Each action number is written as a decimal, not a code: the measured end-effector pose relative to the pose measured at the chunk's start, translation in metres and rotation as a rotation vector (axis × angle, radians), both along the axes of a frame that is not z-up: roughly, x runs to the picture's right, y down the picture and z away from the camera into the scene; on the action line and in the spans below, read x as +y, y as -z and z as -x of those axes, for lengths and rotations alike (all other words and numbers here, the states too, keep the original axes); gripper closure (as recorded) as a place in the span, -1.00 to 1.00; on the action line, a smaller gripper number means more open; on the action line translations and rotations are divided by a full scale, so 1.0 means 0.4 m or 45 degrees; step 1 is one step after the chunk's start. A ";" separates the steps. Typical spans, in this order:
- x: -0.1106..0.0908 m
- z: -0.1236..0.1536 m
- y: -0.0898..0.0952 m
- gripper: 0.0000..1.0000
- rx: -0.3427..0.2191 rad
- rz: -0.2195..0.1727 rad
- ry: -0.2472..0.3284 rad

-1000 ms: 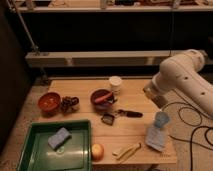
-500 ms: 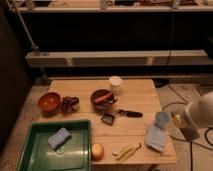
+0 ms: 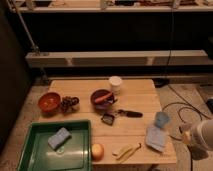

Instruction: Place eraser in plastic cup

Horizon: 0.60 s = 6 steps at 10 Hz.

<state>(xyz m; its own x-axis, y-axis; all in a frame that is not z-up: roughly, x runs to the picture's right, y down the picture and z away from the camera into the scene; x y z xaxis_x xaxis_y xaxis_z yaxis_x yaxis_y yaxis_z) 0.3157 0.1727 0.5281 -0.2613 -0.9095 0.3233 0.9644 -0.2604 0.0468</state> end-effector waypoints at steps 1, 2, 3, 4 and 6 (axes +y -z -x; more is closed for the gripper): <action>0.001 -0.001 0.000 0.60 0.000 0.001 -0.002; 0.001 -0.001 0.001 0.60 0.000 0.001 -0.003; 0.002 -0.001 0.001 0.60 0.000 0.001 -0.003; 0.003 -0.002 0.000 0.60 0.001 0.001 -0.006; 0.001 0.012 -0.025 0.60 -0.017 -0.010 -0.048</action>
<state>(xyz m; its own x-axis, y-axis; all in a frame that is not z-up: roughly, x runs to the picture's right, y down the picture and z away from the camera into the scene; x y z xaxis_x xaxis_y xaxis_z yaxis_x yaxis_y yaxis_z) 0.3108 0.1732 0.5381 -0.2309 -0.9213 0.3129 0.9728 -0.2241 0.0581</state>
